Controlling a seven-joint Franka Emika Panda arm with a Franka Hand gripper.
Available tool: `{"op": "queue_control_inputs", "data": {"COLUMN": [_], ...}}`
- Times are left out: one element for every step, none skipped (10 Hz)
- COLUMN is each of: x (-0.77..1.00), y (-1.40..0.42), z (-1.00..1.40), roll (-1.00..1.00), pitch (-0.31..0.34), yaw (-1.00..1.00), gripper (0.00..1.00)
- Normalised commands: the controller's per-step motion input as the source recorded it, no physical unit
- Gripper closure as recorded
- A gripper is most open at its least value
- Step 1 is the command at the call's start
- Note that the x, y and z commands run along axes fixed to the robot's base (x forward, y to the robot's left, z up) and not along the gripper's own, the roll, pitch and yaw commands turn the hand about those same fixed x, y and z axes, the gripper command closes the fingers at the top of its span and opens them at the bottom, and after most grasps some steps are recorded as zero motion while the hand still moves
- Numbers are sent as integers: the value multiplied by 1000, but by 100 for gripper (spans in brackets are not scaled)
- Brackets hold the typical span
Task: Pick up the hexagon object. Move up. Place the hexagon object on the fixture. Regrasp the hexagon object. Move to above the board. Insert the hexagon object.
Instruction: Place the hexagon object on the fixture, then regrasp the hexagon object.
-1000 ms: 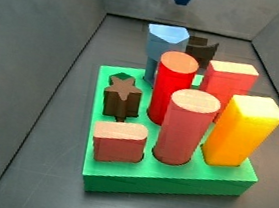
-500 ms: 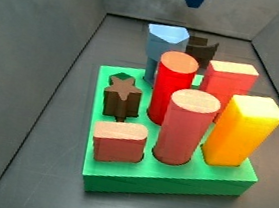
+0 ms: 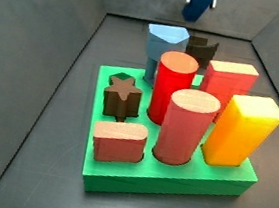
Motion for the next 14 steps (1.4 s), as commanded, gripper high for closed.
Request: {"op": "queue_control_inputs", "data": {"x": [181,185,196,200,159,132,95,90,89,88,87,0,0,0], "y": [139,143,138,141,109,85,76,80,89,89,88,-500,0,0], "z": [-1000,-1000,-1000,-1000,-748,-558,-407,-370,-361,-361,-362,-167,0,1000], "roll": [-590,-429,-259,-199,-179,-173,-156,-145,-139,-138,-137,0,0,-60], "pitch": [184,136,69,23,-20,-40,-59,-72,-79,-78,-76,0,0,24], "yaw": [-245,-259,-253,-236,-202,-171,-126,-110,-86,-63,-48,0,0,-20], "gripper": [100,100,100,100,100,100,100,100,100,100,100,100,0,0]}}
